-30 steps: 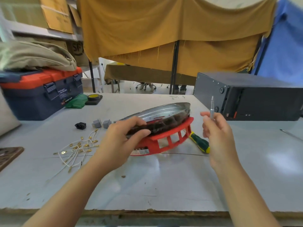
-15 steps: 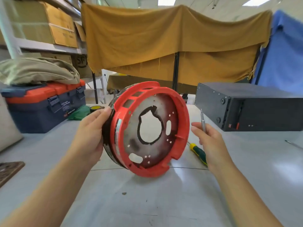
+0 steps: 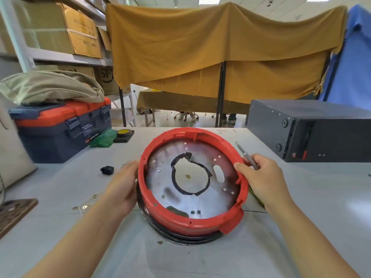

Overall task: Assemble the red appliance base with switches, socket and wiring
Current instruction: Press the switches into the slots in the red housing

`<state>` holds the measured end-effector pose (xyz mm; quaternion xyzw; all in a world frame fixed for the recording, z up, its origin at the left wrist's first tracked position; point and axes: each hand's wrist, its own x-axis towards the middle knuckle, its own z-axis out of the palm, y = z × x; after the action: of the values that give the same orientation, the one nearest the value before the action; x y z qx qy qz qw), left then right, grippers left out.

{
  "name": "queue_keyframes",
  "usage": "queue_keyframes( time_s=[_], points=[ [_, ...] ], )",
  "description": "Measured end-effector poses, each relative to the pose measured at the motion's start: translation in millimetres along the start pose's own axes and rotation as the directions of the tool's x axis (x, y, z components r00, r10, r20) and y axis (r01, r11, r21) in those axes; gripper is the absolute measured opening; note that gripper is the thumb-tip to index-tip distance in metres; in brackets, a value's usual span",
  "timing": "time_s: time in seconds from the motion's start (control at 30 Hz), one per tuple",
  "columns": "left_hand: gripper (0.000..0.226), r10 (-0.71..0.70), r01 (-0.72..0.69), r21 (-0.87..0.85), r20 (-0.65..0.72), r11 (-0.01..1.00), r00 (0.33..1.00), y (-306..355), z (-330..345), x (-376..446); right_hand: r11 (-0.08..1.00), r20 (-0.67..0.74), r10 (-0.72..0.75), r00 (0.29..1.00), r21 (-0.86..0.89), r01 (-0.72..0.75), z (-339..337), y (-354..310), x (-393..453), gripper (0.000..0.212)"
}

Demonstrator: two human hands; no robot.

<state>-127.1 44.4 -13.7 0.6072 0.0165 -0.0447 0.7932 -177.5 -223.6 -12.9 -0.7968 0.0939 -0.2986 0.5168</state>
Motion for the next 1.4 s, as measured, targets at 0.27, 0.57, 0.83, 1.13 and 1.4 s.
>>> queue_keyframes(
  time_s=[0.27, 0.57, 0.83, 1.13, 1.4],
  points=[
    [0.034, 0.003, -0.006, 0.172, 0.015, 0.985, 1.000, -6.1, -2.3, -2.1, 0.997, 0.009, 0.013, 1.000, -0.071, -0.013, 2.3, 2.4, 4.3, 0.012],
    [0.046, -0.023, -0.034, 0.480, 0.112, 0.877, 0.993, 4.6, -26.2, 11.3, 0.983, 0.191, 0.005, 0.982, -0.181, 0.031, 14.6, 11.5, 17.1, 0.021],
    [0.064, -0.186, 0.049, 0.533, 0.207, 0.845, 0.961, 13.8, -35.0, 16.1, 0.981, 0.506, 0.007, 0.862, -0.169, 0.092, 28.2, -0.2, 33.6, 0.015],
    [0.035, -0.246, -0.078, 0.694, 0.355, 0.715, 0.902, 8.9, -9.1, 10.1, 0.964, 0.749, -0.084, 0.657, -0.107, 0.244, 54.6, -21.5, 33.1, 0.012],
    [0.005, -0.046, -0.089, 0.660, 0.185, 0.746, 0.982, 3.4, -5.5, 11.0, 0.974, 0.587, -0.089, 0.805, -0.116, 0.192, 57.8, -17.2, 45.2, 0.018]
  ],
)
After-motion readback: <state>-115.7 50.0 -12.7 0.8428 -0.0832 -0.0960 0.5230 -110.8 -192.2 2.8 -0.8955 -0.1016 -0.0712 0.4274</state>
